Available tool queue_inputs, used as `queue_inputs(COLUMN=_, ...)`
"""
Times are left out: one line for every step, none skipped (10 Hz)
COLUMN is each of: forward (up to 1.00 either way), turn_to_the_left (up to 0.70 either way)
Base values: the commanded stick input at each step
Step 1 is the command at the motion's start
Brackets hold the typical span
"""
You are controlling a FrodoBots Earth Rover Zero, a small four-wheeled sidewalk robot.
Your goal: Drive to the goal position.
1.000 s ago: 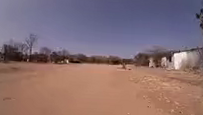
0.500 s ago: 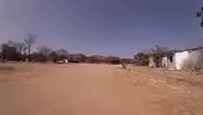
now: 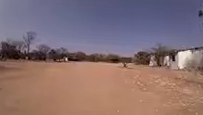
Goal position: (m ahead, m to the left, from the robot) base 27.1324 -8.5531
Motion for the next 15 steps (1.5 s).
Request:
queue_inputs(forward=1.0, turn_to_the_left=0.0)
queue_inputs(forward=1.0, turn_to_the_left=0.0)
queue_inputs(forward=1.0, turn_to_the_left=-0.02)
queue_inputs(forward=1.0, turn_to_the_left=-0.18)
queue_inputs(forward=1.0, turn_to_the_left=-0.29)
queue_inputs(forward=1.0, turn_to_the_left=-0.19)
queue_inputs(forward=1.0, turn_to_the_left=-0.05)
queue_inputs(forward=1.0, turn_to_the_left=0.0)
queue_inputs(forward=1.0, turn_to_the_left=0.0)
queue_inputs(forward=1.0, turn_to_the_left=0.0)
queue_inputs(forward=1.0, turn_to_the_left=0.0)
queue_inputs(forward=1.0, turn_to_the_left=0.0)
queue_inputs(forward=1.0, turn_to_the_left=0.0)
queue_inputs(forward=1.0, turn_to_the_left=0.0)
queue_inputs(forward=1.0, turn_to_the_left=0.0)
